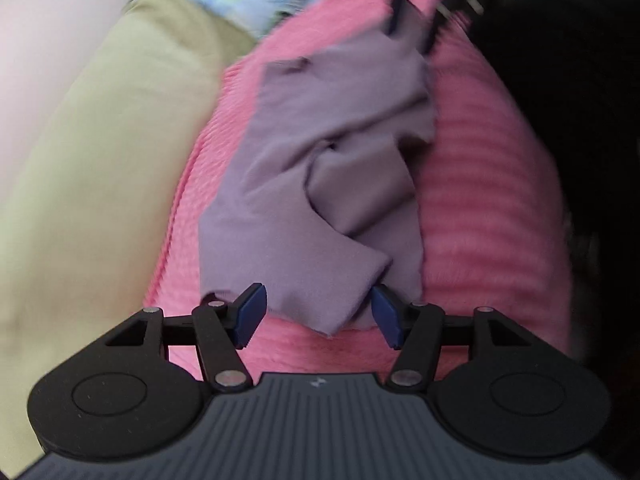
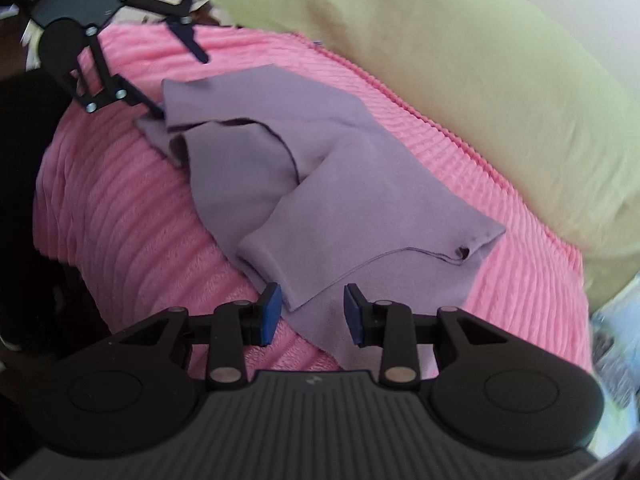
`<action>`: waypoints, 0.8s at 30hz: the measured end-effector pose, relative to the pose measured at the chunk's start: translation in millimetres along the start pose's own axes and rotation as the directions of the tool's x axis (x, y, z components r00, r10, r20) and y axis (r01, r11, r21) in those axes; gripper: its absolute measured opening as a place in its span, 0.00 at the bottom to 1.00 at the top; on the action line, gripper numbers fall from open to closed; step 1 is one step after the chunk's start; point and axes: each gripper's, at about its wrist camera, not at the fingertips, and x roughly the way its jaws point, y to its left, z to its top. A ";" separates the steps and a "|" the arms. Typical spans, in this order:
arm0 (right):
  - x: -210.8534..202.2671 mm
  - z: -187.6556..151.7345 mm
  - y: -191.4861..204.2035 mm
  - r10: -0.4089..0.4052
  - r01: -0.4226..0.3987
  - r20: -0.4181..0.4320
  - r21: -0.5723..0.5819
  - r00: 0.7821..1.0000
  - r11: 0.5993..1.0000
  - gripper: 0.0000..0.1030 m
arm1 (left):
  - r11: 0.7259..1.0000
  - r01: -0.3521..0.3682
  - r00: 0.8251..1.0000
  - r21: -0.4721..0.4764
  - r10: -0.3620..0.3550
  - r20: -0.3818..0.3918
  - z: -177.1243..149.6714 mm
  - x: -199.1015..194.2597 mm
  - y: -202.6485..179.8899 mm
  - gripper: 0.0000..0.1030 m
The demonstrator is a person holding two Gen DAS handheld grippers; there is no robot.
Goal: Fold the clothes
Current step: 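Grasp the T-shirt edge with the right gripper while the left gripper holds another edge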
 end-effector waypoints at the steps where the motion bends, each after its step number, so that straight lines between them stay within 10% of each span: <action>1: 1.1 1.2 4.5 0.001 -0.001 -0.003 -0.044 1.000 0.999 0.29 | 0.999 -0.013 1.000 0.032 0.012 0.004 0.3 1.7 -2.3 0.59; 6: 9.3 1.2 24.5 -0.012 0.011 -0.003 -0.219 1.000 0.976 0.27 | 0.998 0.011 1.000 -0.057 -0.012 -0.017 -0.1 14.2 7.7 0.36; 13: 16.6 7.0 36.0 -0.023 0.019 -0.008 -0.316 1.000 0.949 0.01 | 0.993 0.063 0.998 -0.097 -0.066 -0.023 -0.2 16.5 11.0 0.06; 24: -30.1 53.5 -37.5 -0.269 0.301 0.149 -0.271 0.952 0.915 0.01 | 0.951 -0.102 0.993 -0.293 0.115 0.025 19.3 12.9 119.2 0.05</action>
